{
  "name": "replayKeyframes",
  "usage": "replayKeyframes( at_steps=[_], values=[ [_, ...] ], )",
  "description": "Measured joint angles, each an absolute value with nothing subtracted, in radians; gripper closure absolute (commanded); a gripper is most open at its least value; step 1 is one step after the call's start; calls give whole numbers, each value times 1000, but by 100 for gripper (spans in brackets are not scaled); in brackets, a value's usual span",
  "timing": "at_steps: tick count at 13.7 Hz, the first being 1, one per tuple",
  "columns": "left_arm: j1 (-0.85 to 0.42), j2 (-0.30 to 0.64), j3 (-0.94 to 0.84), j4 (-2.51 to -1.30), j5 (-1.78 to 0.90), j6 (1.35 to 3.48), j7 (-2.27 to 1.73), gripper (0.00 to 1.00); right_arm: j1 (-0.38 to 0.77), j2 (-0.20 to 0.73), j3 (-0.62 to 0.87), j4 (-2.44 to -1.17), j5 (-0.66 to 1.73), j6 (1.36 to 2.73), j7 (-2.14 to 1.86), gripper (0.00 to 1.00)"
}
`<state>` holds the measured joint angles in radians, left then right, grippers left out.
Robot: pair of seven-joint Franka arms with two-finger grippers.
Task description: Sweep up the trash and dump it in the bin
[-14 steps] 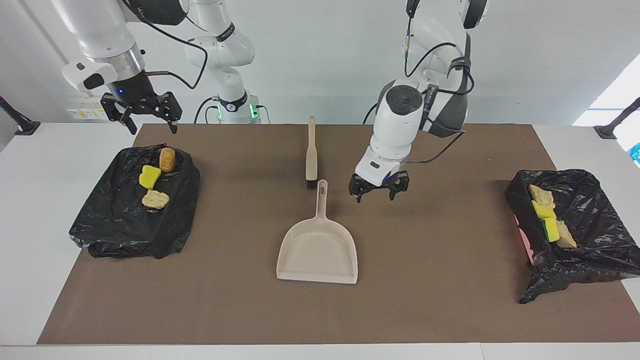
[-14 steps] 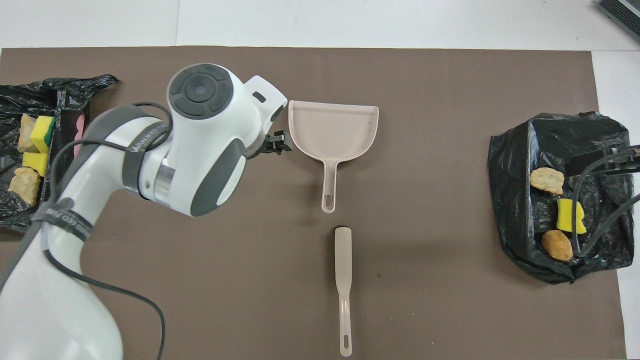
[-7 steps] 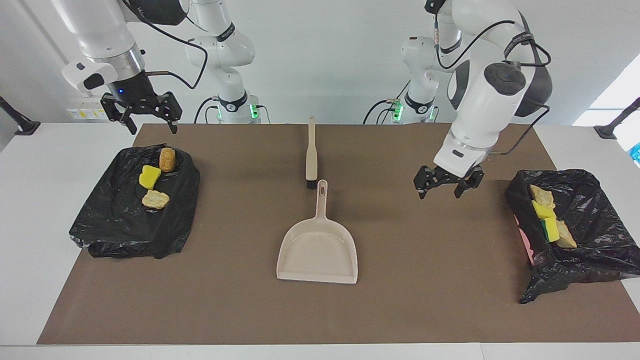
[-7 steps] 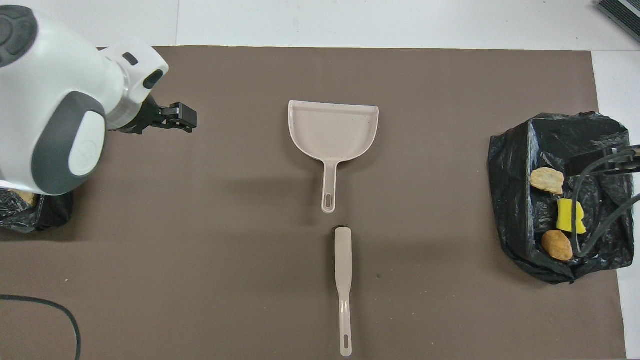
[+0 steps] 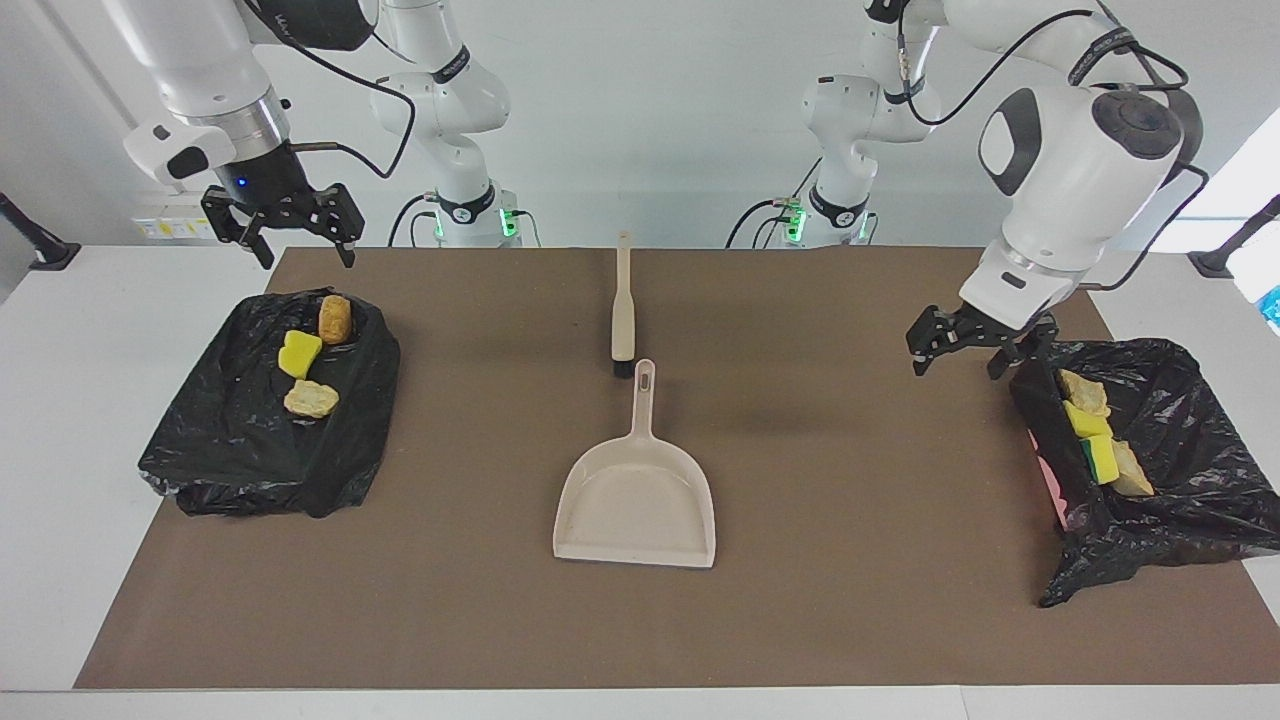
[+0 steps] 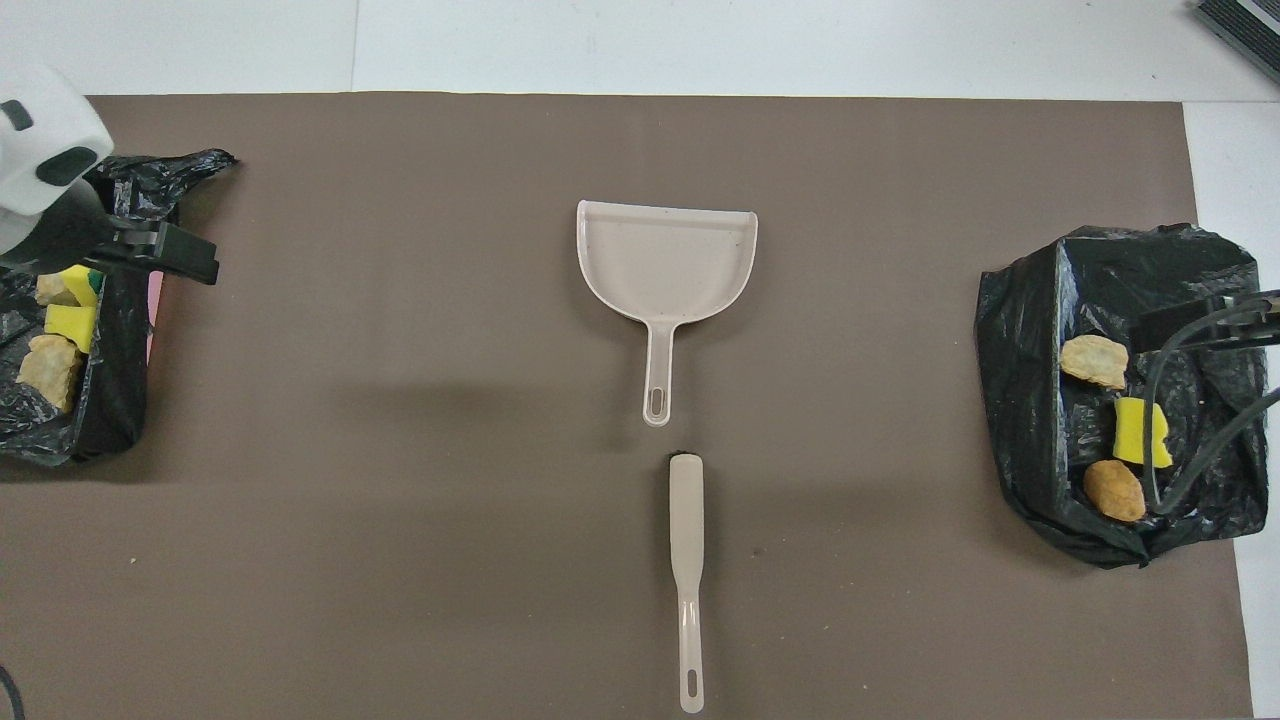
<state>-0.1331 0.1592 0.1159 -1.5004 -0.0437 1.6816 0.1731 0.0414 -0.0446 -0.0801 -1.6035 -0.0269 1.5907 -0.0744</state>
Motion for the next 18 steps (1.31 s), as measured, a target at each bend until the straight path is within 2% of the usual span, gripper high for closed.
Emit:
replayKeyframes(
  at_steps=[4,8,13,18],
  values=[
    [-45,120,117,-1500,-44,1652,254,0,41,-45,-80,-1603,-27,1591,-74,0],
    [-48,92,93,-1504,-44,1634,240,0,41,-45,-80,-1603,-27,1591,-74,0],
    [-48,7,86,-1594,-43,1624,231,0,41,-45,-80,-1603,-27,1591,-74,0],
    [-48,-6,85,-1593,-41,1596,231,0,41,-45,-80,-1603,-27,1591,-74,0]
  ],
)
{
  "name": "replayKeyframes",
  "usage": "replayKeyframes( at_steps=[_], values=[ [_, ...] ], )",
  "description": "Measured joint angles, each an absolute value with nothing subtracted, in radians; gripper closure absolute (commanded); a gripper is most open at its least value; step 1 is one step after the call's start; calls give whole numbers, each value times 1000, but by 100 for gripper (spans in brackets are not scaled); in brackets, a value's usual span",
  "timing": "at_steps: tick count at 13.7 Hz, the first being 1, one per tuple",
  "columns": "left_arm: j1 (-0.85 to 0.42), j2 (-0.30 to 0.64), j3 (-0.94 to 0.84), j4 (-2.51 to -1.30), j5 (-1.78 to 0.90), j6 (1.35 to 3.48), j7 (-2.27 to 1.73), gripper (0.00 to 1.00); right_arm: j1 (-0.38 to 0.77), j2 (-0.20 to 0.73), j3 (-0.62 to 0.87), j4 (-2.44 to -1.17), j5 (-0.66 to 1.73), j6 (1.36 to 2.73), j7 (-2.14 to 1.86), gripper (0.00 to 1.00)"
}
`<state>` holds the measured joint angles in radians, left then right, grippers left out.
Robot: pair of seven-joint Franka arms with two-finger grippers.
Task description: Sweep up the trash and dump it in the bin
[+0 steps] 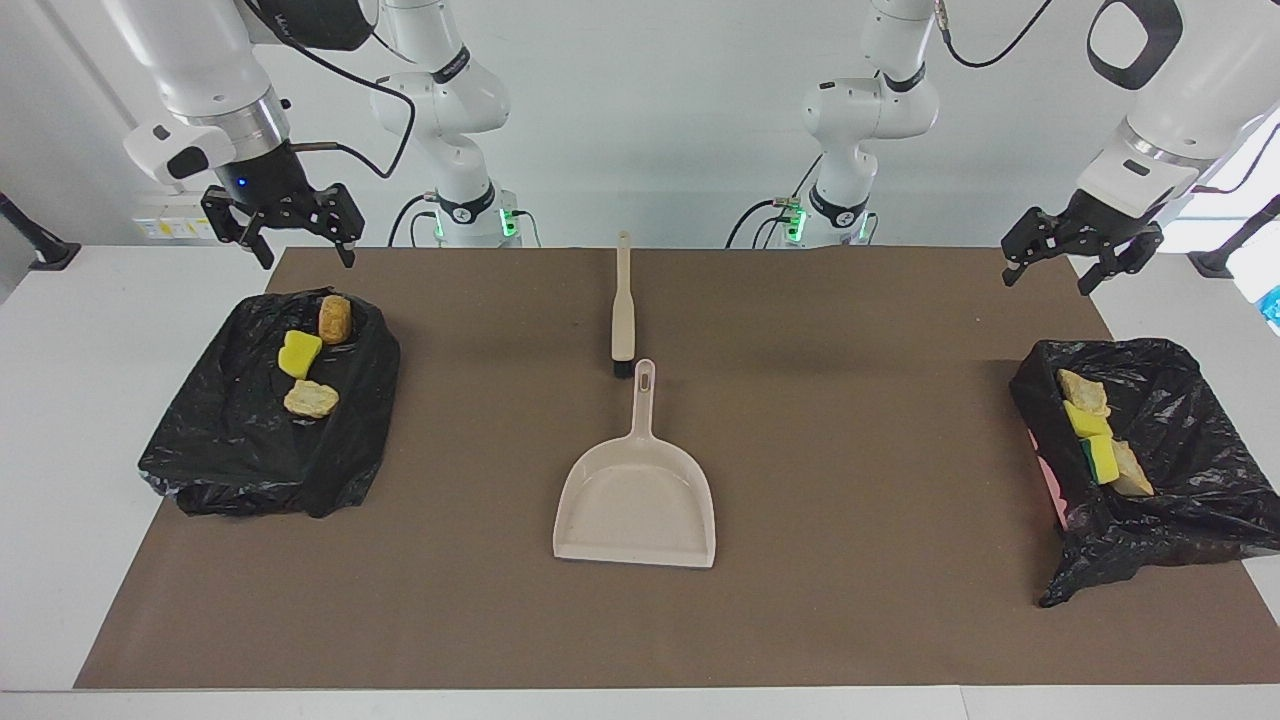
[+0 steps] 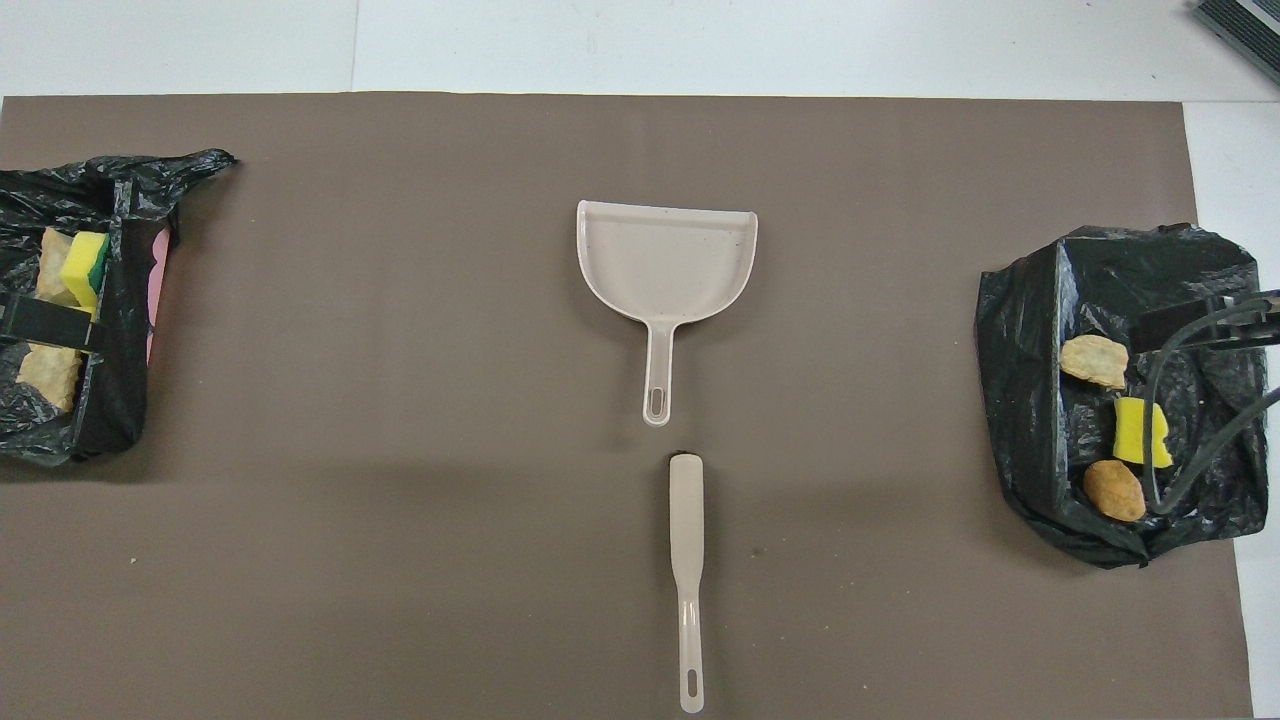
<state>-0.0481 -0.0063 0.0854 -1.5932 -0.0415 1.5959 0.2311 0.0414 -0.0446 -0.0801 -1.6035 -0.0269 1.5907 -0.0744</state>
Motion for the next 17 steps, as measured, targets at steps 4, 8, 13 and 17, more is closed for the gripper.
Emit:
replayKeyframes(
  at_steps=[4,8,13,17],
  values=[
    [-48,-10,83,-1590,-41,1577,231,0,41,-45,-80,-1603,-27,1591,-74,0],
    [-48,-12,80,-1590,-41,1565,231,0,41,-45,-80,-1603,-27,1591,-74,0],
    [-48,-12,80,-1590,-41,1556,231,0,41,-45,-80,-1603,-27,1591,-74,0],
    [-48,-12,80,-1590,-41,1555,231,0,41,-45,-80,-1603,-27,1591,-74,0]
  ],
)
